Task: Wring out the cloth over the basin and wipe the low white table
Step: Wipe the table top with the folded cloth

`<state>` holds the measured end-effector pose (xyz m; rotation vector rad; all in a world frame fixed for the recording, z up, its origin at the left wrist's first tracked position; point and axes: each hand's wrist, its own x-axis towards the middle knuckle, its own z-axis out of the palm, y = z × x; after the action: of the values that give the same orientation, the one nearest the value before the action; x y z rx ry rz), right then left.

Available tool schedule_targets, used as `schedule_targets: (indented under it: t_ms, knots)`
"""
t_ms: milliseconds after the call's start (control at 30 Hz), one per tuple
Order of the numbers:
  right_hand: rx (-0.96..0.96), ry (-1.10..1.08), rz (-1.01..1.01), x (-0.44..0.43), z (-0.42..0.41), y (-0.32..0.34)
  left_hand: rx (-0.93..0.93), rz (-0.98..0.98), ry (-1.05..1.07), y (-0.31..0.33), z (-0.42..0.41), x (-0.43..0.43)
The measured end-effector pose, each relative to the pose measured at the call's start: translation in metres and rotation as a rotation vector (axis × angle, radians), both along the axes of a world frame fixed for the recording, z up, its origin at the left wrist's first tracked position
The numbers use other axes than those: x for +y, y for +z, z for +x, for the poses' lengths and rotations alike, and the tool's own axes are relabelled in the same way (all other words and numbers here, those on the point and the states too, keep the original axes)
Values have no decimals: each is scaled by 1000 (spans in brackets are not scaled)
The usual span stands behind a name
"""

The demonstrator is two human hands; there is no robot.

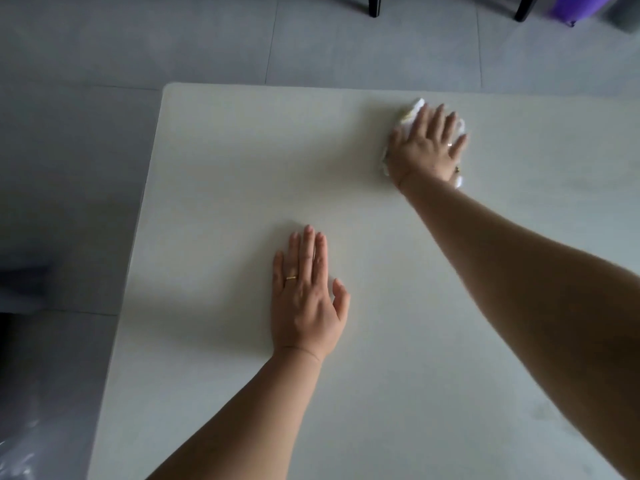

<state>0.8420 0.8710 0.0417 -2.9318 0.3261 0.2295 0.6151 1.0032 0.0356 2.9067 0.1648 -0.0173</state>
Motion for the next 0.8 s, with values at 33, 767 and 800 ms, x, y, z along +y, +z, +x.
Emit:
schedule_targets:
  t_ms: [33, 767, 800]
  knots:
    - [-10, 43, 13, 21, -3, -1, 2, 2, -2, 0, 0, 0]
    - [25, 641, 46, 84, 5, 5, 23, 17, 2, 2, -3, 1]
    - [21, 685, 34, 71, 8, 5, 22, 18, -3, 2, -3, 1]
